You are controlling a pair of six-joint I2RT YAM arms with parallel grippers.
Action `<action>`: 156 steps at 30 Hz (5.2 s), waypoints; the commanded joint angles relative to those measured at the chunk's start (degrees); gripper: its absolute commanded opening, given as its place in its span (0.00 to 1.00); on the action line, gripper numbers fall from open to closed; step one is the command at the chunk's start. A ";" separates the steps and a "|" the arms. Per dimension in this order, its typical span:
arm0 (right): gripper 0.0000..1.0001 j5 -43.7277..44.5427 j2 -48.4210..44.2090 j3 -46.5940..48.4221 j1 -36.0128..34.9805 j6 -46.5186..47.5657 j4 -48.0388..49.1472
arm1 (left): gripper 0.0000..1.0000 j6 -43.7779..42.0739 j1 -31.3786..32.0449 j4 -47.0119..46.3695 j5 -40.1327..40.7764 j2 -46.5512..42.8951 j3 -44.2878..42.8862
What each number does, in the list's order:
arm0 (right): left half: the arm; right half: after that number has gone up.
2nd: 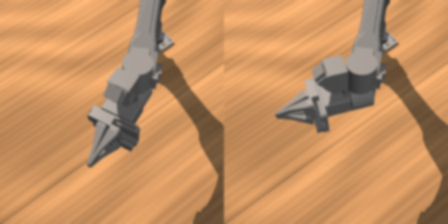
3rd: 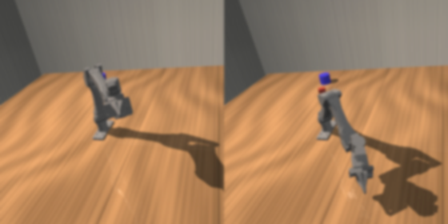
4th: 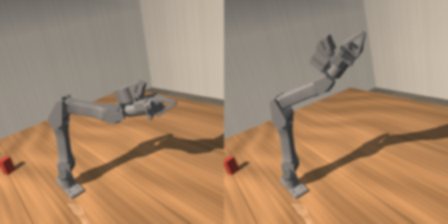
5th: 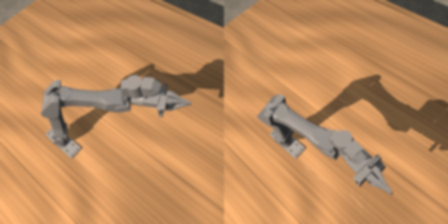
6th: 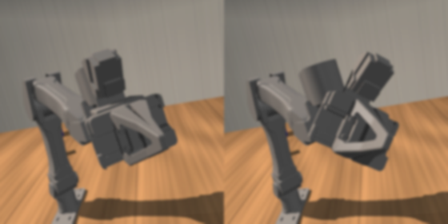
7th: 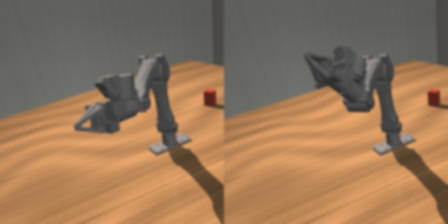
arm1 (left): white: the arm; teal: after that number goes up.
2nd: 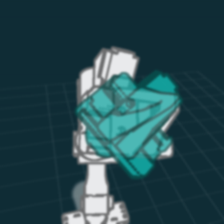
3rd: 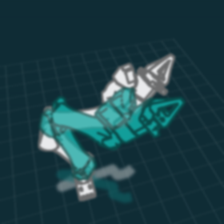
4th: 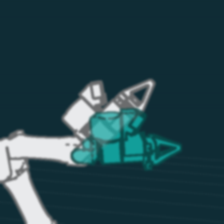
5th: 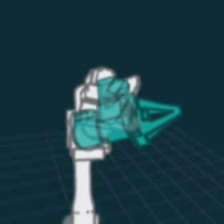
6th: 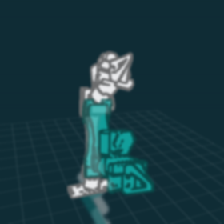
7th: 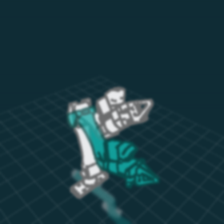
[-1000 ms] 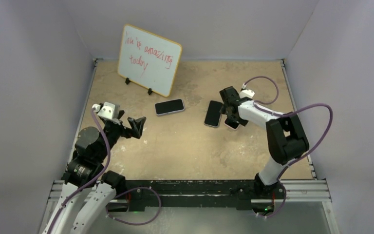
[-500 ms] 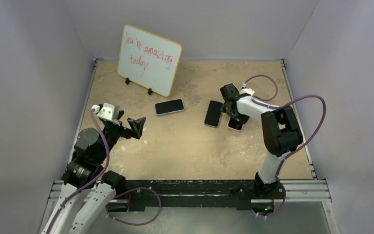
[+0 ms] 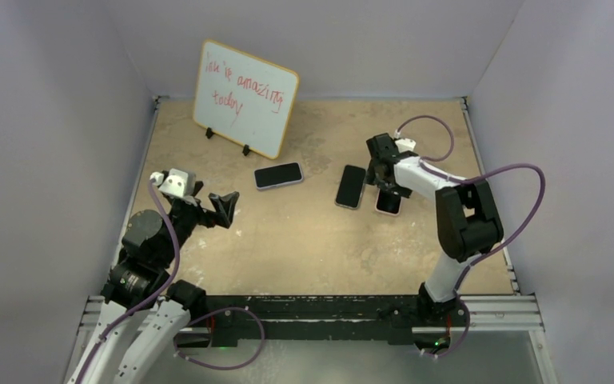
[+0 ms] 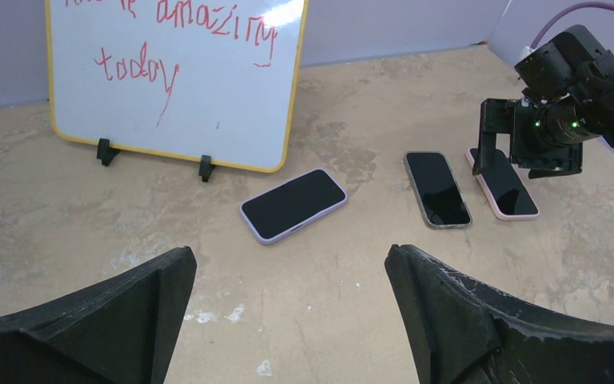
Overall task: Take the phone out of the phone case
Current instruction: Pick up the phone at the center of the board, then adjust the phone.
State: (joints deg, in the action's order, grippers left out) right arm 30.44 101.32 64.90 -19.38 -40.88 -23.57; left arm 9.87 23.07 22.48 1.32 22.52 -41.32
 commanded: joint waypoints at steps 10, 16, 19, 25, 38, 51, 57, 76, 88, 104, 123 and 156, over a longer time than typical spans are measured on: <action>0.99 -10.27 -1.85 -2.68 2.89 12.75 5.80 | 1.00 -0.81 0.48 0.12 0.26 0.32 0.54; 0.99 -12.80 -3.15 -3.93 4.46 15.46 6.65 | 1.00 -0.82 0.42 0.20 0.18 0.42 0.54; 0.99 -13.47 -4.72 -5.00 5.48 16.68 7.14 | 1.00 -0.91 0.48 0.16 -0.05 0.41 0.54; 0.99 -14.26 -6.53 -5.07 6.46 18.09 6.46 | 1.00 -0.93 0.48 0.14 -0.27 0.58 0.54; 0.99 -16.63 -4.81 -5.43 7.80 18.80 7.80 | 1.00 -0.99 0.48 0.20 -0.66 0.77 0.54; 0.94 -21.98 -1.14 -7.93 9.95 19.70 10.15 | 1.00 -1.17 0.48 0.20 -1.06 1.25 0.63; 0.88 -22.96 -0.85 -9.24 10.15 20.08 10.39 | 1.00 -1.26 0.48 0.16 -1.06 1.57 0.63; 0.35 -23.71 -12.78 -8.91 6.41 23.01 7.04 | 1.00 1.87 0.40 -0.11 -5.80 8.55 0.08; 0.34 -23.37 -19.82 -5.90 -8.09 25.04 2.87 | 1.00 12.71 0.41 -6.75 -14.30 17.34 1.97; 0.33 -28.20 -21.39 -0.14 -21.38 24.63 2.43 | 1.00 28.70 0.48 -27.35 -22.96 25.21 8.50; 0.33 -34.21 -22.55 0.88 -28.24 23.22 9.13 | 0.88 45.15 0.48 -48.50 -27.02 35.63 15.44; 0.34 -30.57 -18.93 1.67 -33.26 24.57 16.38 | 0.28 49.19 4.62 -55.77 -23.45 40.48 18.31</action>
State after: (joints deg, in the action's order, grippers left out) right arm -1.58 83.20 63.44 -52.12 -17.06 -11.64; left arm 58.06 27.20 -29.54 -23.05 62.85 -23.55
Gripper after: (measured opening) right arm 0.771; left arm 0.326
